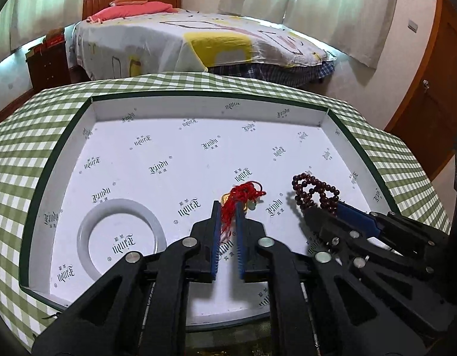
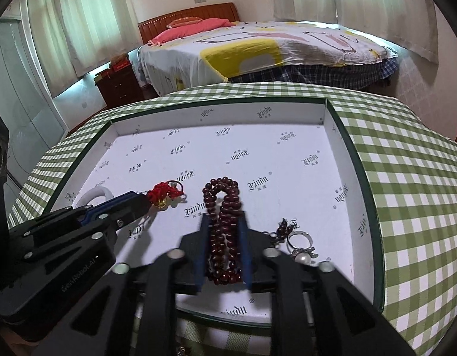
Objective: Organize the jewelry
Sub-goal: 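Carry the bead bracelet and red tassel into the box and release both, then grasp the pearl brooch with the right tool while the left tool grasps the black cord pendant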
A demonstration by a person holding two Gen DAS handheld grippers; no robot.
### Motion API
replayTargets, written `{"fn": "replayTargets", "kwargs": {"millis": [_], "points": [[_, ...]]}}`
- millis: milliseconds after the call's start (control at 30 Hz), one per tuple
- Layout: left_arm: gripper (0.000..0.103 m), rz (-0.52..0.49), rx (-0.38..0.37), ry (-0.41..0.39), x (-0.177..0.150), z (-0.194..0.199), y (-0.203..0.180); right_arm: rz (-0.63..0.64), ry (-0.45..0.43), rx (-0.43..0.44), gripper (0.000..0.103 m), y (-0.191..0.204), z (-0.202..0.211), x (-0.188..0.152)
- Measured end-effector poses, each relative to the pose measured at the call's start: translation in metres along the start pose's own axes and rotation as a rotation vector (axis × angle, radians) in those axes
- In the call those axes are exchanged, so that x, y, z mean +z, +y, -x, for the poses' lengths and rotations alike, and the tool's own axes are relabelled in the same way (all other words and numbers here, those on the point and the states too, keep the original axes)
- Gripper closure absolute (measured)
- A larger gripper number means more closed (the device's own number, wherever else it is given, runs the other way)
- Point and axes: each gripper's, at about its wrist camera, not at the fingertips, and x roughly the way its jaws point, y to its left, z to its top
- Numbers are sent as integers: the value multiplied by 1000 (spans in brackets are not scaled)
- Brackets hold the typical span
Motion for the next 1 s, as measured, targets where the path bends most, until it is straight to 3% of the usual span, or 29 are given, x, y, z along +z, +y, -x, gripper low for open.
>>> {"fn": "replayTargets", "kwargs": {"millis": [67, 300, 433, 633, 1000], "points": [[75, 6, 0, -6, 0, 1, 2, 1, -7, -2, 68, 0, 2, -1], [57, 20, -9, -31, -1, 17, 5, -4, -28, -1, 66, -2, 11, -1], [46, -3, -5, -89, 2, 40, 4, 4, -64, 2, 65, 2, 28, 2], [34, -23, 21, -184, 2, 82, 4, 21, -127, -3, 61, 12, 61, -1], [28, -28, 106, -260, -37, 140, 12, 7, -149, -5, 61, 25, 102, -41]]}}
